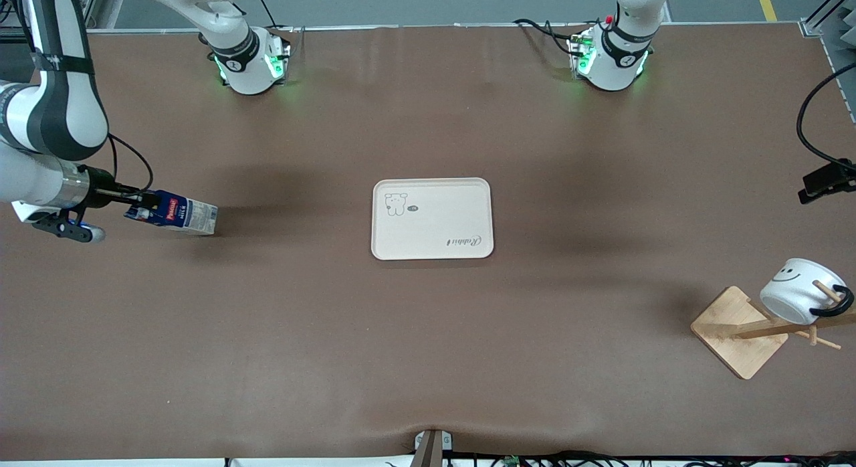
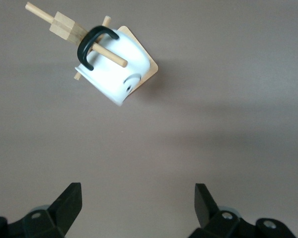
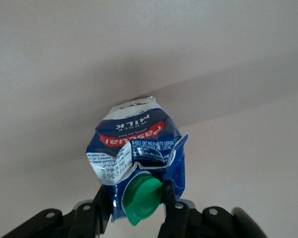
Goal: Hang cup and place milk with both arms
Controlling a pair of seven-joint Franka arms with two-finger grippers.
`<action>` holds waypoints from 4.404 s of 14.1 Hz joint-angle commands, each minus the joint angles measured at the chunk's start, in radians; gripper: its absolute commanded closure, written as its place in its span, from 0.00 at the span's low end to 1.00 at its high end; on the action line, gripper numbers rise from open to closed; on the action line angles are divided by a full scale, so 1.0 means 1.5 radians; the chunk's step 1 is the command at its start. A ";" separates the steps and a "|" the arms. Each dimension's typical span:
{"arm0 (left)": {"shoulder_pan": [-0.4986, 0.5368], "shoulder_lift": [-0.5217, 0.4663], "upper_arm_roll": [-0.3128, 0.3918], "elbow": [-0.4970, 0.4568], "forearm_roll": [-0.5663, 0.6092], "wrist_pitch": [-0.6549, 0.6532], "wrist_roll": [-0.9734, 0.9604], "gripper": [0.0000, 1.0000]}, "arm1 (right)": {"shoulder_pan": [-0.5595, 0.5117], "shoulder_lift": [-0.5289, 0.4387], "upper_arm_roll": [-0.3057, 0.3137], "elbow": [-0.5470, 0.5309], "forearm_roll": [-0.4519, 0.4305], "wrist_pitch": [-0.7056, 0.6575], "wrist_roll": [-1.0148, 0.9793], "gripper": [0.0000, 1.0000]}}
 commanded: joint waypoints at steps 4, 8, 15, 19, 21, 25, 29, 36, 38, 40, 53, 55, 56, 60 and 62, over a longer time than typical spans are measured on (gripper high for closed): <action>-0.047 -0.023 -0.005 0.000 -0.005 -0.011 0.000 0.00 | -0.029 -0.034 0.016 -0.113 -0.017 0.099 -0.004 0.94; -0.209 -0.069 0.149 -0.008 -0.007 -0.066 -0.016 0.00 | -0.029 -0.033 0.017 -0.110 -0.016 0.078 -0.002 0.04; -0.374 -0.132 0.332 -0.086 -0.040 -0.051 -0.018 0.00 | -0.026 -0.023 0.018 -0.017 -0.014 -0.033 0.000 0.00; -0.378 -0.177 0.331 -0.145 -0.043 -0.021 -0.057 0.00 | -0.005 -0.015 0.021 0.102 -0.006 -0.110 0.007 0.00; -0.378 -0.182 0.330 -0.150 -0.048 -0.020 -0.060 0.00 | 0.004 -0.004 0.021 0.192 -0.007 -0.108 0.007 0.00; -0.379 -0.179 0.328 -0.146 -0.070 -0.021 -0.068 0.00 | 0.000 0.057 0.020 0.402 -0.016 -0.148 -0.003 0.00; -0.378 -0.179 0.313 -0.147 -0.078 -0.025 -0.080 0.00 | 0.006 0.041 0.021 0.444 -0.004 -0.218 0.005 0.00; -0.376 -0.169 0.295 -0.139 -0.079 -0.025 -0.084 0.00 | 0.036 -0.065 0.029 0.322 -0.021 -0.276 -0.002 0.00; -0.373 -0.167 0.296 -0.137 -0.099 -0.024 -0.085 0.00 | 0.030 -0.084 0.026 0.289 -0.028 -0.258 0.002 0.00; -0.373 -0.162 0.297 -0.130 -0.106 -0.025 -0.086 0.00 | -0.001 -0.084 0.026 0.296 -0.025 -0.260 0.005 0.00; -0.375 -0.147 0.295 -0.106 -0.097 -0.033 -0.092 0.00 | -0.014 -0.105 0.028 0.270 -0.013 -0.268 0.007 0.00; -0.375 -0.143 0.296 -0.104 -0.096 -0.033 -0.092 0.00 | -0.015 -0.105 0.028 0.270 -0.013 -0.268 0.007 0.00; -0.374 -0.143 0.296 -0.104 -0.096 -0.034 -0.092 0.00 | -0.015 -0.105 0.027 0.270 -0.012 -0.267 0.007 0.00; -0.374 -0.143 0.298 -0.091 -0.096 -0.058 -0.092 0.00 | -0.015 -0.105 0.027 0.271 -0.010 -0.267 0.007 0.00; -0.372 -0.143 0.300 -0.090 -0.096 -0.059 -0.090 0.00 | -0.015 -0.105 0.027 0.272 -0.009 -0.267 0.007 0.00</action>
